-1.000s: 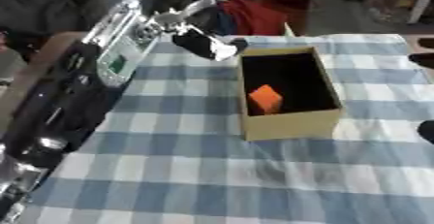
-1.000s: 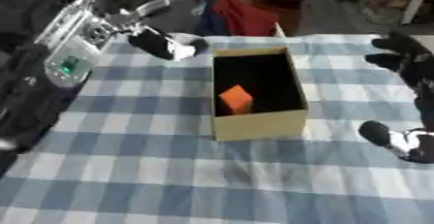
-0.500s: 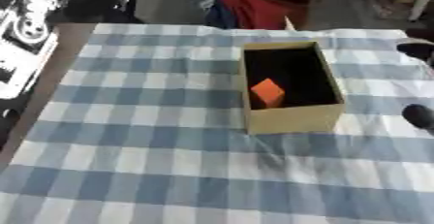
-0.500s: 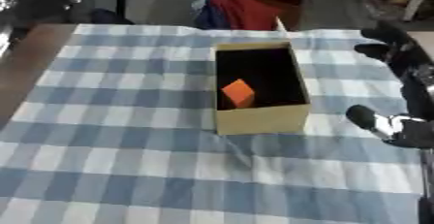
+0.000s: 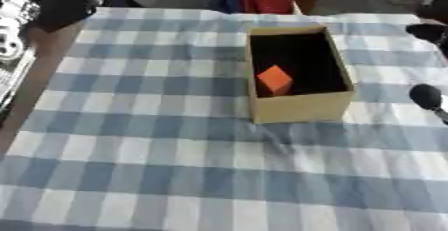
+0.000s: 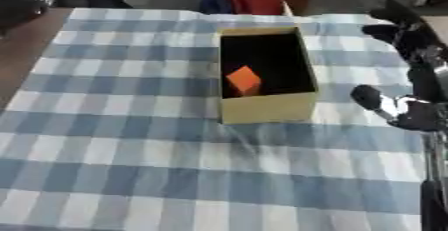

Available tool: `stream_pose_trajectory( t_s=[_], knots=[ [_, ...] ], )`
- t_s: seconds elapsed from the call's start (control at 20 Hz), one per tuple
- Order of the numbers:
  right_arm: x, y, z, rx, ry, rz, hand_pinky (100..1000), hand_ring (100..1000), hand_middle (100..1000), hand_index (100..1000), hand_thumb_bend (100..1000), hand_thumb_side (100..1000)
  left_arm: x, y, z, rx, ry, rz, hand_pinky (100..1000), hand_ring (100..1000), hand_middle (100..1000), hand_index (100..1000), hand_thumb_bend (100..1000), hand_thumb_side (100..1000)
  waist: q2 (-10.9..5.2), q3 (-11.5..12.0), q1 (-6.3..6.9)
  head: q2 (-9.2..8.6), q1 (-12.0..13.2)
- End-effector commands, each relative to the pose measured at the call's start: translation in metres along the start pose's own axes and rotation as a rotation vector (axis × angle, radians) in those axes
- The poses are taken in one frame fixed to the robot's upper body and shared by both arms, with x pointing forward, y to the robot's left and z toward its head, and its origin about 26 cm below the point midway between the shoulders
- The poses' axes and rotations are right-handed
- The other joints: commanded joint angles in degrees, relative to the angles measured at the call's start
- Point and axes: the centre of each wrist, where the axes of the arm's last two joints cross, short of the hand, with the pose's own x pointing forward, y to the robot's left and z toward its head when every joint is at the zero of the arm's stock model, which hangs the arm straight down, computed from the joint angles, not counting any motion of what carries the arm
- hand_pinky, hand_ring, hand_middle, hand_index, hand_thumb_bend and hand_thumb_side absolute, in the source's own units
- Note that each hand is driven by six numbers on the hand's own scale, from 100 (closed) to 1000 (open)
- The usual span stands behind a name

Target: Pick up objects on the table and place them in the box.

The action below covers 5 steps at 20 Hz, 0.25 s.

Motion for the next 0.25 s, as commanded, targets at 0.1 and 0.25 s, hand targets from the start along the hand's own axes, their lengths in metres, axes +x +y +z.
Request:
stream_pose_trajectory(
  t_s=[0.1, 0.25],
  knots=[
    [0.0059, -0.0102, -0.0030, -0.010, -0.020, 0.032, 876, 817, 865, 1000, 736, 620, 0.0020, 0.0071, 0.0001, 0.025, -0.007, -0.002, 742, 686, 655, 828, 100, 510, -0.68, 0.34, 0.09, 0.60, -0.64],
    [0.0063, -0.0106, -0.0032, -0.006, -0.020, 0.033, 876, 817, 864, 1000, 731, 624, 0.0000, 0.0048, 0.0024, 0.023, 0.003, 0.006, 742, 685, 654, 828, 100, 511, -0.58, 0.51, 0.21, 0.75, -0.74]
  ],
)
